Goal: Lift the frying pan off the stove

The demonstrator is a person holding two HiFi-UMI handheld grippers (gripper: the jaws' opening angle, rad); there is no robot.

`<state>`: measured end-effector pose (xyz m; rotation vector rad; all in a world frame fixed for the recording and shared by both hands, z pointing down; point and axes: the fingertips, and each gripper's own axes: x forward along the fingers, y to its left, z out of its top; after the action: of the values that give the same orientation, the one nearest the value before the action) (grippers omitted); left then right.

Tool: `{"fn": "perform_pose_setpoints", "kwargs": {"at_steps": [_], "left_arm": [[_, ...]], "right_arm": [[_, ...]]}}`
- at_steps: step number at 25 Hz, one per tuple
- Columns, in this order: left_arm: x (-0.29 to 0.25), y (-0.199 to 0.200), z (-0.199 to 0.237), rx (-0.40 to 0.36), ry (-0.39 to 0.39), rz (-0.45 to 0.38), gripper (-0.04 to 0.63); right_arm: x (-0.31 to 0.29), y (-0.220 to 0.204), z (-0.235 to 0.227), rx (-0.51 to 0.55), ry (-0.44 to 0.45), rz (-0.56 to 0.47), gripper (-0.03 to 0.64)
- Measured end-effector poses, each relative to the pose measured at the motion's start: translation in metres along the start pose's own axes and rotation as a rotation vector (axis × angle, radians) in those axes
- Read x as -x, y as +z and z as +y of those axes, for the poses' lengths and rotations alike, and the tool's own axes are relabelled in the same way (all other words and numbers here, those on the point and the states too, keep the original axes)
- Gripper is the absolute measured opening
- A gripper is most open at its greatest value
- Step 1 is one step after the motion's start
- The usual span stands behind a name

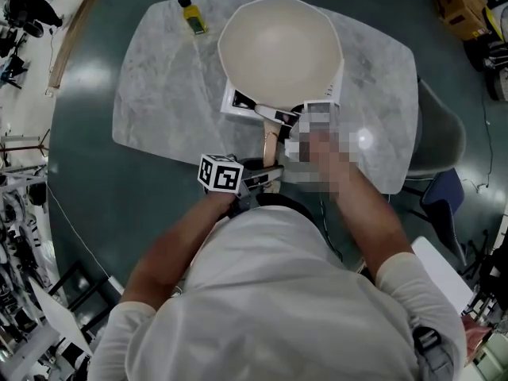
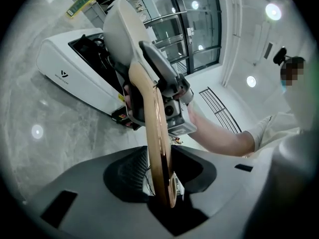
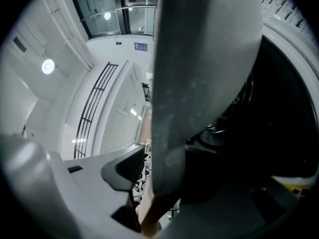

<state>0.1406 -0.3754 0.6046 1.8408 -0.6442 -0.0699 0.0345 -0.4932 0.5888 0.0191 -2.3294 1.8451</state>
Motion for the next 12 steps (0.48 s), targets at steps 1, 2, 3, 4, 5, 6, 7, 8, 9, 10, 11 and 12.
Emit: {"fn": "perform_pose_setpoints", "kwargs": {"at_steps": [1, 2, 3, 4, 5, 6, 7, 8, 9, 10, 11, 12], "left_arm": [[-0.001, 0.000, -0.001, 0.004, -0.013, 0.002, 0.145], [-0.002, 0.000, -0.003, 0.009, -0.025, 0.004, 0.121], [-0.003, 0.000, -0.003, 0.014, -0.033, 0.007, 0.118], [-0.003, -0.001, -0.004, 0.017, -0.037, 0.010, 0.117], [-0.003, -0.002, -0.005, 0.017, -0.038, 0.013, 0.117], [-0.003, -0.002, -0.005, 0.013, -0.037, 0.016, 0.117], [-0.003, 0.000, -0.006, 0.008, -0.037, 0.017, 0.117], [-0.002, 0.001, -0.007, 0.001, -0.040, 0.017, 0.117], [-0.002, 0.003, -0.009, -0.006, -0.046, 0.016, 0.117], [-0.001, 0.004, -0.011, -0.011, -0.053, 0.014, 0.117], [-0.001, 0.004, -0.013, -0.015, -0.060, 0.013, 0.117], [0.000, 0.005, -0.015, -0.019, -0.067, 0.012, 0.118]], "right_arm": [[0.000, 0.001, -0.001, 0.004, -0.003, 0.000, 0.211], [0.000, 0.001, -0.002, 0.011, -0.009, 0.001, 0.182], [0.000, 0.001, -0.003, 0.022, -0.015, 0.001, 0.170], [0.000, 0.000, -0.003, 0.034, -0.020, 0.001, 0.169], [0.001, -0.001, -0.004, 0.046, -0.026, 0.001, 0.169], [0.001, -0.001, -0.003, 0.057, -0.031, 0.000, 0.169], [0.001, 0.000, -0.002, 0.064, -0.033, -0.003, 0.169], [0.001, 0.001, -0.001, 0.065, -0.033, -0.009, 0.167], [0.002, 0.003, -0.001, 0.064, -0.032, -0.017, 0.167], [0.002, 0.004, 0.000, 0.061, -0.030, -0.026, 0.167], [0.003, 0.004, 0.001, 0.056, -0.027, -0.036, 0.166], [0.003, 0.005, 0.002, 0.051, -0.024, -0.045, 0.166]]}}
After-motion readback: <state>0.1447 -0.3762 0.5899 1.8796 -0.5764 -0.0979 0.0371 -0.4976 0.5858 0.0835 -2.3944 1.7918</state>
